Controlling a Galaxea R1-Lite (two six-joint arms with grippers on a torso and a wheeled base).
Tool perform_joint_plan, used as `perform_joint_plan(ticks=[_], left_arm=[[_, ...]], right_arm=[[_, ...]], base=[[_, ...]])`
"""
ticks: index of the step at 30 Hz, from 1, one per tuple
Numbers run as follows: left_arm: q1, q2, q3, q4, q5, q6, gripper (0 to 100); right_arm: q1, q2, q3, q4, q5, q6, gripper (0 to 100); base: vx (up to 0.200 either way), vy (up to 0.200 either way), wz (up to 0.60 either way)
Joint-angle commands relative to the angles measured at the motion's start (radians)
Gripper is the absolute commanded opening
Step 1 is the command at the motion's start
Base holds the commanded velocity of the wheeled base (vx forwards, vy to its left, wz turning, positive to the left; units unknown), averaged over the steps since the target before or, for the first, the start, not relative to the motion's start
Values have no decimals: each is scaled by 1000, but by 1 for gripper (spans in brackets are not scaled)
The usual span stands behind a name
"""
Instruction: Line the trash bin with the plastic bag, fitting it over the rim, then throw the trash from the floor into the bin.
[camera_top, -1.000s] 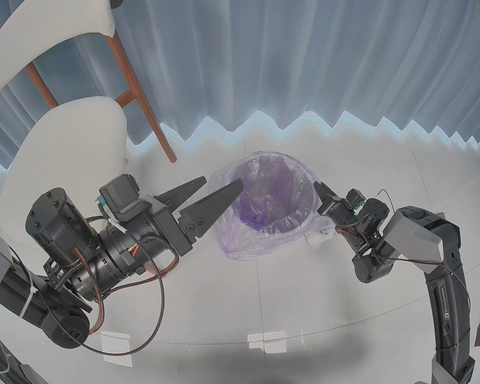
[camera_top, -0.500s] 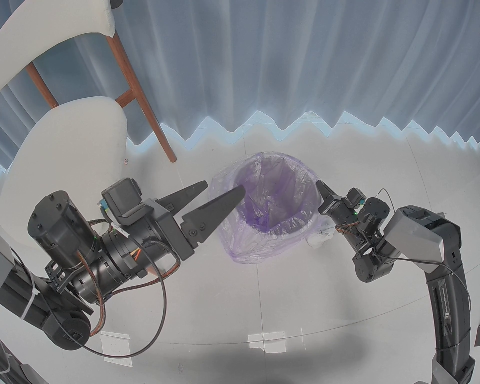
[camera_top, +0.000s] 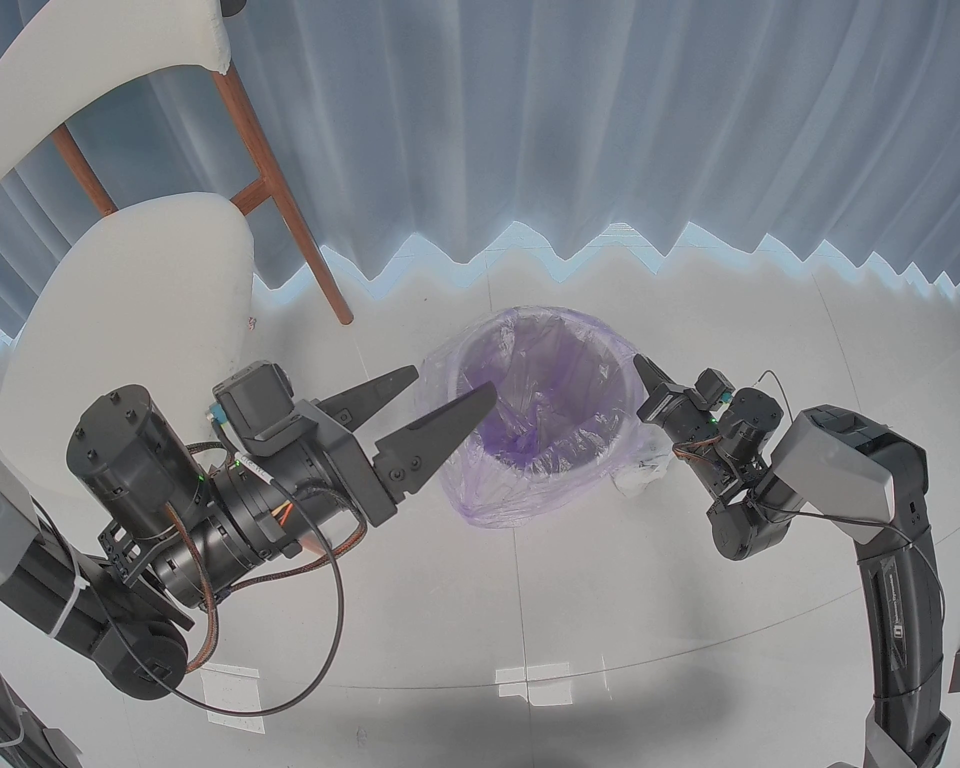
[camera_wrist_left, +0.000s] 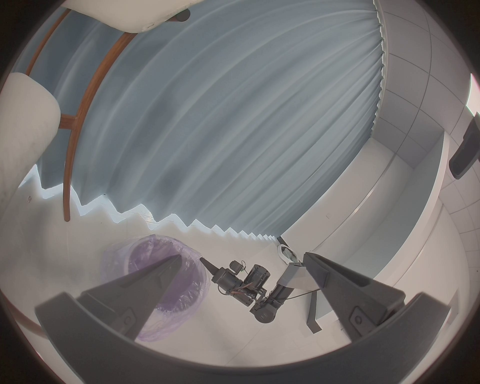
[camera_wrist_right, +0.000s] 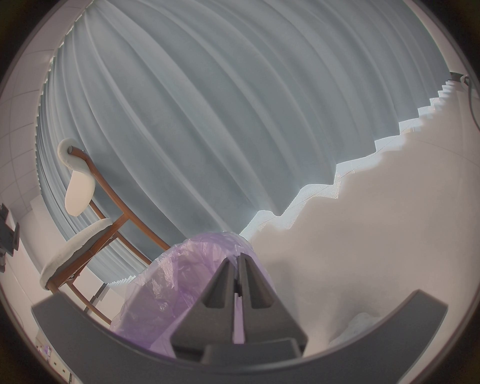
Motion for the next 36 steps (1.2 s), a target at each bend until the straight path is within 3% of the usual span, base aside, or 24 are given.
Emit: perform_joint_plan(ticks=[1, 9, 15, 19, 30, 31, 36], left_arm=[[1, -7, -3, 0, 0, -2, 100], [-1, 0, 2, 0, 0, 2, 100], [-1, 3, 5, 0, 0, 7, 100], [-1, 3, 5, 0, 0, 7, 100], [-1, 4, 7, 0, 0, 9, 100], [-1, 4, 7, 0, 1, 9, 100], [-1, 7, 7, 0, 1, 9, 100]], right_arm=[[2, -13, 2, -21, 1, 0, 0], [-8, -17, -1, -21, 1, 19, 0], [-40, -19, -4, -21, 2, 203, 0], [-48, -16, -4, -21, 4, 239, 0], [-20, 47, -55, -21, 7, 209, 0], [-15, 52, -58, -21, 7, 198, 100], [-11, 52, -60, -21, 6, 204, 100]], base=[[0, 0, 0], [0, 0, 0], [0, 0, 0], [0, 0, 0], [0, 0, 0], [0, 0, 0], [0, 0, 0]])
